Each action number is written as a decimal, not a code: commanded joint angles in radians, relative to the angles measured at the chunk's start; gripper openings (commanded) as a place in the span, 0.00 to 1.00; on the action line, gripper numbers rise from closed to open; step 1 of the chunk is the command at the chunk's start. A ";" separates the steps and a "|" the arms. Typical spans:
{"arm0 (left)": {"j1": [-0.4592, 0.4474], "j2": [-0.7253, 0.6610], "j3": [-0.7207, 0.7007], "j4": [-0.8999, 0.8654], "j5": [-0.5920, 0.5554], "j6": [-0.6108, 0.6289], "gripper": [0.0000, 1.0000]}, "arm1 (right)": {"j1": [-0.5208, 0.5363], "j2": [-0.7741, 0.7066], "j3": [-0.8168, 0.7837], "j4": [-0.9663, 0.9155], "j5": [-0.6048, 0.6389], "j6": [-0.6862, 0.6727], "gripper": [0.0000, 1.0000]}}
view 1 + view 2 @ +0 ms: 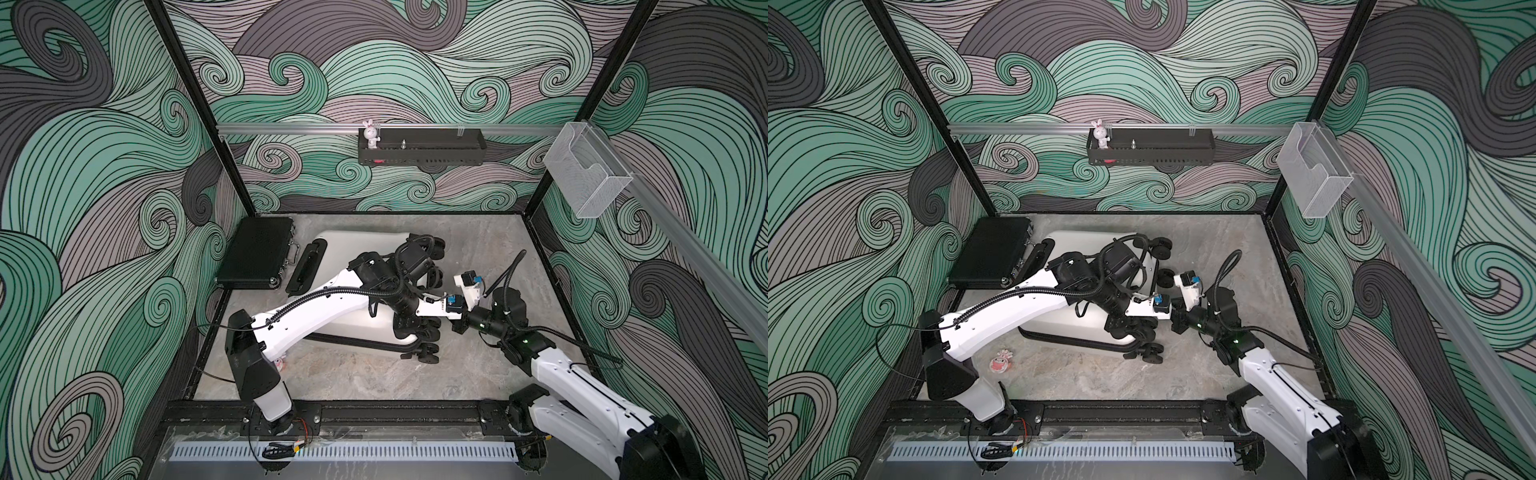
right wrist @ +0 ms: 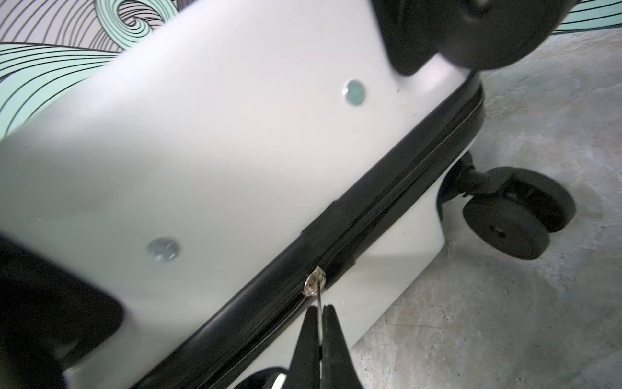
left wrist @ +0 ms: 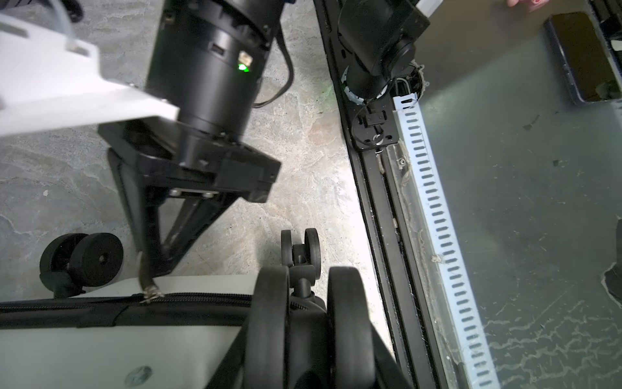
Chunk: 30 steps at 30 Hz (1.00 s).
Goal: Open the suitcase zippers
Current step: Unzip the zipper on the suitcase.
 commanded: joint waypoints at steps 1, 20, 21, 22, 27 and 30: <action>-0.003 -0.103 -0.017 -0.002 0.245 -0.030 0.08 | -0.054 0.061 0.040 0.074 0.184 0.016 0.00; -0.005 -0.189 -0.137 0.057 0.387 0.015 0.06 | -0.242 0.437 0.221 0.262 0.027 0.208 0.00; -0.006 -0.187 -0.143 0.064 0.394 0.015 0.06 | -0.248 0.460 0.234 0.262 0.020 0.214 0.00; -0.006 -0.186 -0.148 0.067 0.403 0.018 0.06 | -0.251 0.482 0.246 0.264 0.010 0.219 0.00; -0.009 -0.170 -0.162 0.075 0.445 0.021 0.06 | -0.259 0.593 0.307 0.276 -0.021 0.232 0.00; -0.014 -0.161 -0.167 0.074 0.451 0.022 0.06 | -0.260 0.653 0.337 0.296 -0.035 0.245 0.00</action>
